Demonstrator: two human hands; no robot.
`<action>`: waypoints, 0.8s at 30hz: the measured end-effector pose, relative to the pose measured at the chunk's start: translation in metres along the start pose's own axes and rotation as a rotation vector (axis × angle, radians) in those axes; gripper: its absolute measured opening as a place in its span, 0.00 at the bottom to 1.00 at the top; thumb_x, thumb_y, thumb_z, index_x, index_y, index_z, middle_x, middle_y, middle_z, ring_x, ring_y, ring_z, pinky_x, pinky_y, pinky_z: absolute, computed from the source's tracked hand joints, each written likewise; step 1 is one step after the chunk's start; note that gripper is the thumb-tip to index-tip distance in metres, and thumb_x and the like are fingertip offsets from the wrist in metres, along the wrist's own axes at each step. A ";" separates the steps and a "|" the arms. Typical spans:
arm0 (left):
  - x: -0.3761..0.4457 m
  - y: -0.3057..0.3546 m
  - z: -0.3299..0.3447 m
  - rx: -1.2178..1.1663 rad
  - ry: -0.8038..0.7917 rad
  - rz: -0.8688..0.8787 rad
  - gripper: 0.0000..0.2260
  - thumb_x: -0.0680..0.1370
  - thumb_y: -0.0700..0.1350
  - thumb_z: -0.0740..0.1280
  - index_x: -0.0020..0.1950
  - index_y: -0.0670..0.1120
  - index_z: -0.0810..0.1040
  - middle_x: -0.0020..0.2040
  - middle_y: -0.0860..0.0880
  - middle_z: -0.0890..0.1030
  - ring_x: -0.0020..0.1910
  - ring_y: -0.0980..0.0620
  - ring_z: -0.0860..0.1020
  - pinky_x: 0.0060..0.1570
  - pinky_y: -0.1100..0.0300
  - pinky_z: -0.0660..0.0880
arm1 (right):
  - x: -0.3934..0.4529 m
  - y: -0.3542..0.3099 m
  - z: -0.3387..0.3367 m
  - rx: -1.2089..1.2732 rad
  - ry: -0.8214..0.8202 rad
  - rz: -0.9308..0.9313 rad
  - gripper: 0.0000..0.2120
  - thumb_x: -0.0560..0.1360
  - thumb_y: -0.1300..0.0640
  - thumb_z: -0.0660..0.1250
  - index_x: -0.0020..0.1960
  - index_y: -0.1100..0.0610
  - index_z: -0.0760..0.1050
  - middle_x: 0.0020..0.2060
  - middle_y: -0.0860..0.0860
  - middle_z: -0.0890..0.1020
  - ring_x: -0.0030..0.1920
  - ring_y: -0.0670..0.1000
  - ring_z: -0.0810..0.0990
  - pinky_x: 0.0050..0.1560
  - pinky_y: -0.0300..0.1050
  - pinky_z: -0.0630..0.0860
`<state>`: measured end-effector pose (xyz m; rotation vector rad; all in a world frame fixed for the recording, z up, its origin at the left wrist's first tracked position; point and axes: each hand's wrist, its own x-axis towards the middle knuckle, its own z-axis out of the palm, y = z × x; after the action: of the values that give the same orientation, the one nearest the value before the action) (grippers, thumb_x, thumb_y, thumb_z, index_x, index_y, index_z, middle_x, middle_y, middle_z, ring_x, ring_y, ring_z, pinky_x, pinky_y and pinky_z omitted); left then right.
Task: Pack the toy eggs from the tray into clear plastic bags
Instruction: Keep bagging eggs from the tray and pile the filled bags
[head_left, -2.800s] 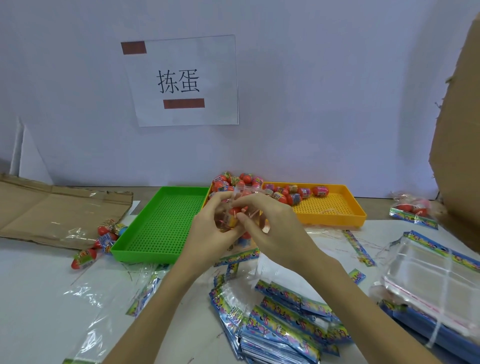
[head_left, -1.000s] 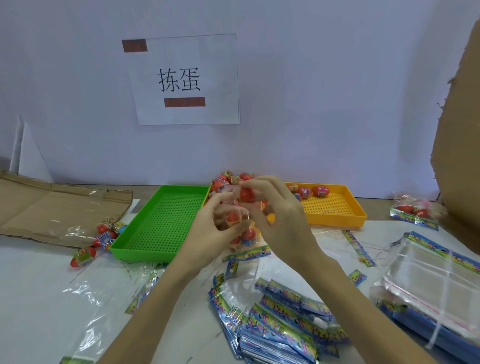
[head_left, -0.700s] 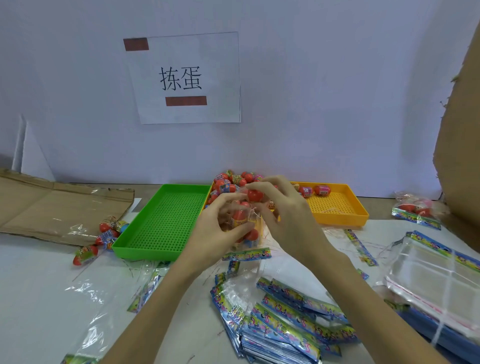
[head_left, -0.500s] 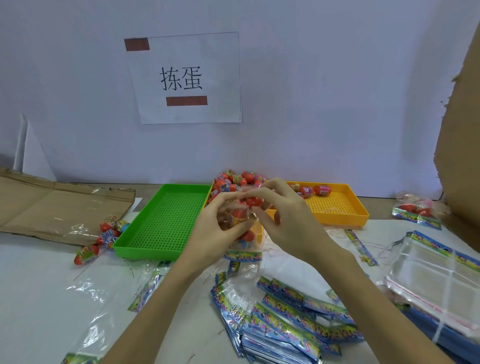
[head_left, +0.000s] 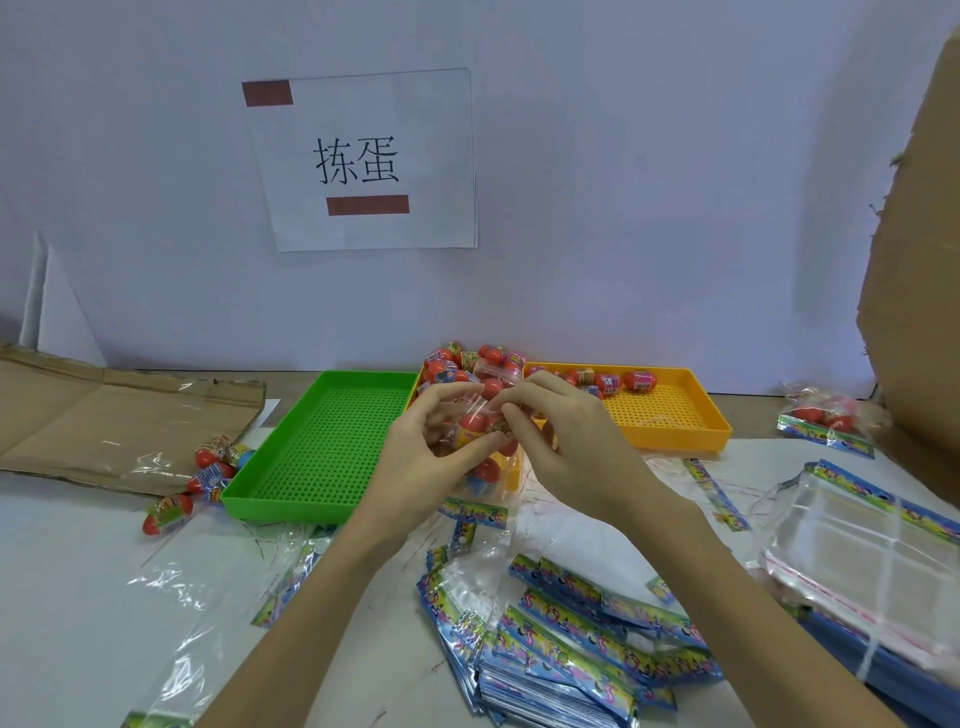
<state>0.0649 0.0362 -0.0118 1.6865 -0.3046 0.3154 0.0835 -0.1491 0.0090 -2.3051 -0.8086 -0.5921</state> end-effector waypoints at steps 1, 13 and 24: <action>0.000 -0.001 0.000 -0.005 0.005 -0.010 0.21 0.72 0.48 0.81 0.64 0.55 0.82 0.53 0.54 0.86 0.51 0.57 0.84 0.50 0.65 0.79 | 0.000 0.000 -0.001 0.017 -0.014 0.001 0.10 0.84 0.58 0.64 0.62 0.56 0.81 0.53 0.46 0.82 0.50 0.42 0.77 0.48 0.27 0.72; 0.004 -0.005 -0.002 -0.172 0.102 -0.213 0.15 0.73 0.48 0.80 0.59 0.50 0.85 0.52 0.48 0.89 0.53 0.48 0.87 0.47 0.58 0.83 | 0.003 -0.003 -0.008 0.038 -0.159 0.022 0.09 0.80 0.56 0.72 0.60 0.53 0.80 0.56 0.45 0.79 0.53 0.42 0.74 0.50 0.28 0.69; 0.002 0.007 0.003 -0.456 0.087 -0.340 0.11 0.77 0.49 0.75 0.55 0.44 0.85 0.51 0.43 0.88 0.39 0.51 0.85 0.38 0.54 0.83 | 0.006 -0.012 -0.015 0.218 0.253 0.062 0.17 0.78 0.57 0.74 0.66 0.55 0.77 0.52 0.47 0.83 0.52 0.43 0.82 0.52 0.33 0.78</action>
<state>0.0639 0.0319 -0.0054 1.2424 -0.0159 0.0563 0.0765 -0.1491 0.0277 -2.0010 -0.6448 -0.7138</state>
